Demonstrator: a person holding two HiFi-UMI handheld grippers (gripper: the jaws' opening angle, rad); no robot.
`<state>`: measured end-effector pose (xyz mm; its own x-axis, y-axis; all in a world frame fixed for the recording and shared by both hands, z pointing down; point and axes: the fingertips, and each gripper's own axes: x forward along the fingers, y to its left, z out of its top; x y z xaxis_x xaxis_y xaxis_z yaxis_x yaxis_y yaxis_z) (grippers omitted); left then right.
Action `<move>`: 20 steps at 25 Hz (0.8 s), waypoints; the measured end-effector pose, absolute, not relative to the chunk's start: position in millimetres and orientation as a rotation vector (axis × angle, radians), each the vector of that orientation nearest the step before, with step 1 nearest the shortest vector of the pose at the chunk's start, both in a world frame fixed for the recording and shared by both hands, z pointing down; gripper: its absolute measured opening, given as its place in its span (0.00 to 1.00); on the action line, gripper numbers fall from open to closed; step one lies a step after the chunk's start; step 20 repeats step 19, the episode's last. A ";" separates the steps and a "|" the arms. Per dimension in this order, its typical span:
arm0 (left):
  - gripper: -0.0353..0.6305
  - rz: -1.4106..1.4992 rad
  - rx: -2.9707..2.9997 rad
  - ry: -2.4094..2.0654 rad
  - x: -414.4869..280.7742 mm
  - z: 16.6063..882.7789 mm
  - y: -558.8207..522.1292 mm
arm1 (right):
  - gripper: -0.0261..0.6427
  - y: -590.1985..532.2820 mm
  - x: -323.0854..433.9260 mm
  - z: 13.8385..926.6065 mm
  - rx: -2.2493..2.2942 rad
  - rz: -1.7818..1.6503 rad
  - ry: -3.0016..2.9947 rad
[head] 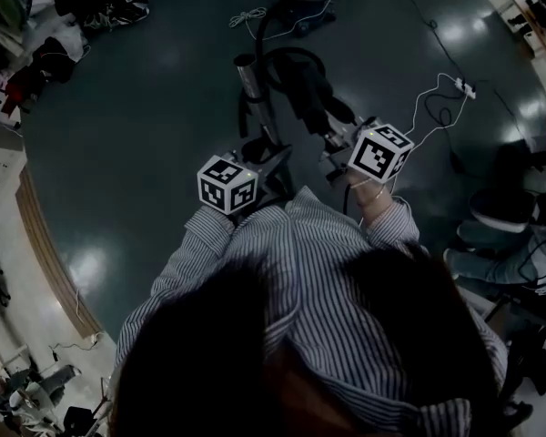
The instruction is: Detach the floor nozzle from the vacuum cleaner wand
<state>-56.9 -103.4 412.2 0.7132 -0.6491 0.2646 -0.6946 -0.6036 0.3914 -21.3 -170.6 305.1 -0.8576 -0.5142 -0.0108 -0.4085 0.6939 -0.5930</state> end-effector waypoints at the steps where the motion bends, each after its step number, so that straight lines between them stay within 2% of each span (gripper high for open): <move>1: 0.32 0.127 2.453 -1.025 -55.0 411.7 -103.3 | 0.30 -168.9 -22.0 306.4 -0.732 -0.908 2.724; 20: 0.32 0.148 2.483 -1.007 -57.1 408.5 -101.0 | 0.30 -158.5 -39.2 311.3 -0.640 -0.979 2.733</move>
